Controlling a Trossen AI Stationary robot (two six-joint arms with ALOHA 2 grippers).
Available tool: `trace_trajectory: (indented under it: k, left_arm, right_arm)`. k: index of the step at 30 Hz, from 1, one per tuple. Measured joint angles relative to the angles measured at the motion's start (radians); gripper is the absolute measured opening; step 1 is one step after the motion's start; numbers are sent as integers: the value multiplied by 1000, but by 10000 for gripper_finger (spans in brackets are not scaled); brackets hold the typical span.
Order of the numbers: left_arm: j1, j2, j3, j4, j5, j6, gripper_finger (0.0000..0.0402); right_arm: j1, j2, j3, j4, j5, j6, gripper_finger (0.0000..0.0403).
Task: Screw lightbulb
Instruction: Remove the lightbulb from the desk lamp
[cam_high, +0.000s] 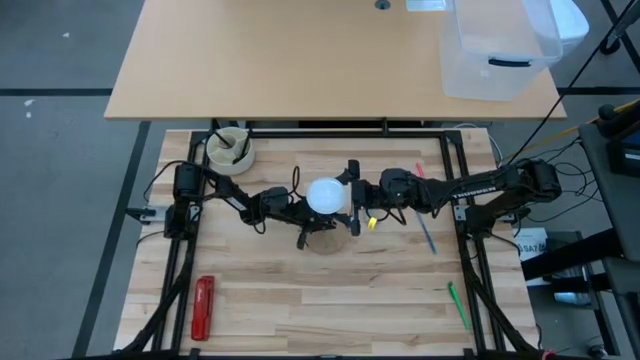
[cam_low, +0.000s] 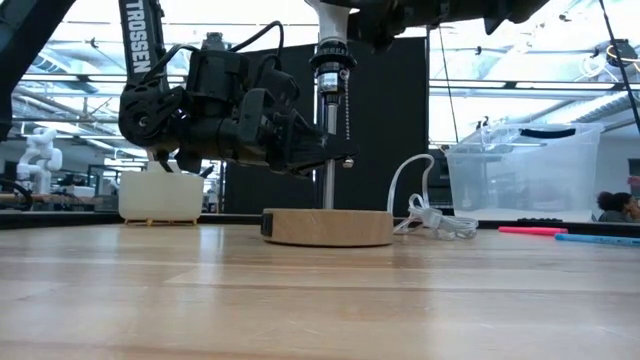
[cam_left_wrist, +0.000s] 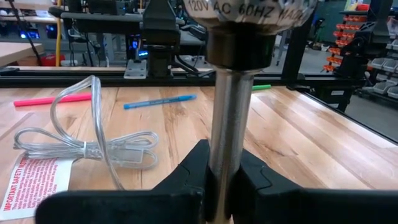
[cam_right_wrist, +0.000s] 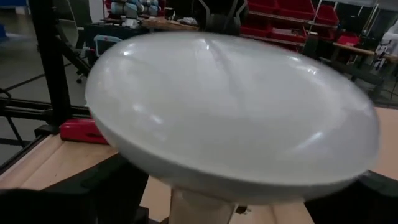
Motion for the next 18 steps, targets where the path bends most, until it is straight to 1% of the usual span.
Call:
trace_trajectory:
  k: [3,8,15,18]
  left_arm:
    - [0,0,0,0,0,0,37]
    - [0,0,0,0,0,-1,39]
    - [0,0,0,-2,0,-1,40]
    - [0,0,0,-2,0,4,40]
  right_arm:
    - [0,0,0,-8,6,1,360]
    - [0,-12,-1,-31,59,0,360]
    - [-1,-70,-2,-120,61,10,360]
    - [6,-84,-2,-122,53,17,359]
